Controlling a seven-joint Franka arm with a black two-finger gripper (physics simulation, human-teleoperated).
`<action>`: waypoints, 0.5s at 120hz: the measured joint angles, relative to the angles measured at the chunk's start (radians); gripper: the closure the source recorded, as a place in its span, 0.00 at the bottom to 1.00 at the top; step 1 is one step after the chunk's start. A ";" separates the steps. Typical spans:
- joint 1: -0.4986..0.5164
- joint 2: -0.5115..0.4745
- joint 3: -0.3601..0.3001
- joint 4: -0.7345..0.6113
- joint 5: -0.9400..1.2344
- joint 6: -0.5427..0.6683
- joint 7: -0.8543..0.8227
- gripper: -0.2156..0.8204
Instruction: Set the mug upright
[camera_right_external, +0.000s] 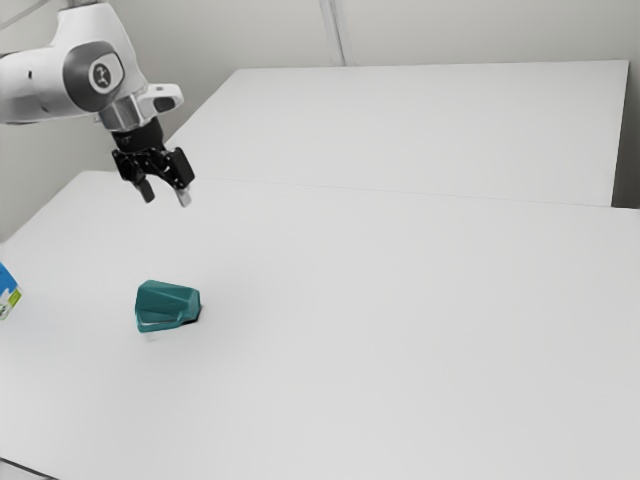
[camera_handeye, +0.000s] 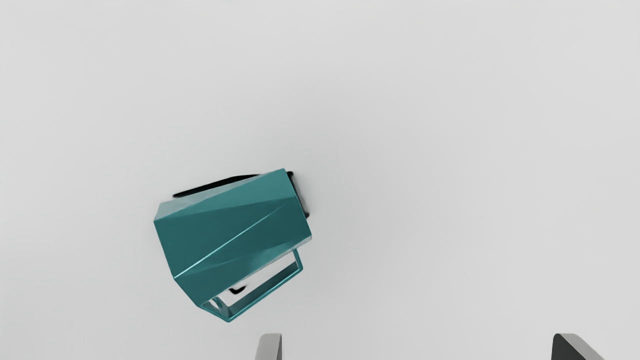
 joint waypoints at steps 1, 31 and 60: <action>0.000 -0.001 0.000 -0.001 0.000 0.006 0.002 0.22; -0.049 -0.123 0.064 -0.179 -0.002 0.180 0.045 0.23; 0.046 -0.327 0.188 -0.543 -0.166 0.460 0.163 0.23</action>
